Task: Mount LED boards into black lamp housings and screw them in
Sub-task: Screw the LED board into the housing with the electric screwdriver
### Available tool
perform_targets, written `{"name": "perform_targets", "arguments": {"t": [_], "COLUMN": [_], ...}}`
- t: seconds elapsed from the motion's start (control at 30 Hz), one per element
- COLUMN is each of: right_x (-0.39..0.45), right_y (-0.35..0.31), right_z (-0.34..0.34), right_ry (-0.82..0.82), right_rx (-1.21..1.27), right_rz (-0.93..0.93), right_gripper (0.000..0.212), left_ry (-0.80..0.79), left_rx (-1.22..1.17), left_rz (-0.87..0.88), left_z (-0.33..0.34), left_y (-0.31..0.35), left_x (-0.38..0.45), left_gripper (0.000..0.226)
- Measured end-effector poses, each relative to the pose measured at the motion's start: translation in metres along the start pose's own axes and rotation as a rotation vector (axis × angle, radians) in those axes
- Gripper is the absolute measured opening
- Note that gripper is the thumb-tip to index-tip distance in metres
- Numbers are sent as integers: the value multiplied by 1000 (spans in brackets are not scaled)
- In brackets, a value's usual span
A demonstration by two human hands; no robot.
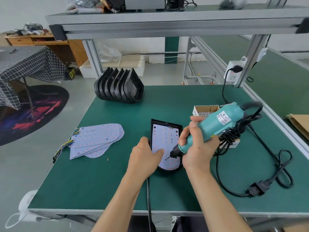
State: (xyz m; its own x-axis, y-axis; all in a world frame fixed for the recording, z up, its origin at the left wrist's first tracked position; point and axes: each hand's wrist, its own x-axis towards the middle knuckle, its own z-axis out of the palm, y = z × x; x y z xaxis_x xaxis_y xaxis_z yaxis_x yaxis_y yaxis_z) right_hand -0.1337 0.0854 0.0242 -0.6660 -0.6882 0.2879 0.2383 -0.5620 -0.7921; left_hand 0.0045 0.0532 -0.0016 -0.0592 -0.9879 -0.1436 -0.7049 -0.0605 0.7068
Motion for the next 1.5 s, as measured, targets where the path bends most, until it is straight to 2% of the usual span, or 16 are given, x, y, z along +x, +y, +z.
{"name": "perform_targets", "arguments": {"t": [0.57,1.4,1.5], "right_x": [-10,-13,-13], "right_y": [-8,-9,-10], "right_z": [8,9,7], "right_ry": [-128,-151,-200], "right_rx": [-83,-80,-73], "right_rz": [-86,-12,-17], "right_gripper": [13,13,11], "left_ry": [20,2,-2], "left_rx": [-3,-3,-1], "left_rz": [3,-12,-18], "left_z": [4,1,0], "left_y": [-1,1,2], "left_x": [3,0,0], "left_gripper": [34,35,35]}}
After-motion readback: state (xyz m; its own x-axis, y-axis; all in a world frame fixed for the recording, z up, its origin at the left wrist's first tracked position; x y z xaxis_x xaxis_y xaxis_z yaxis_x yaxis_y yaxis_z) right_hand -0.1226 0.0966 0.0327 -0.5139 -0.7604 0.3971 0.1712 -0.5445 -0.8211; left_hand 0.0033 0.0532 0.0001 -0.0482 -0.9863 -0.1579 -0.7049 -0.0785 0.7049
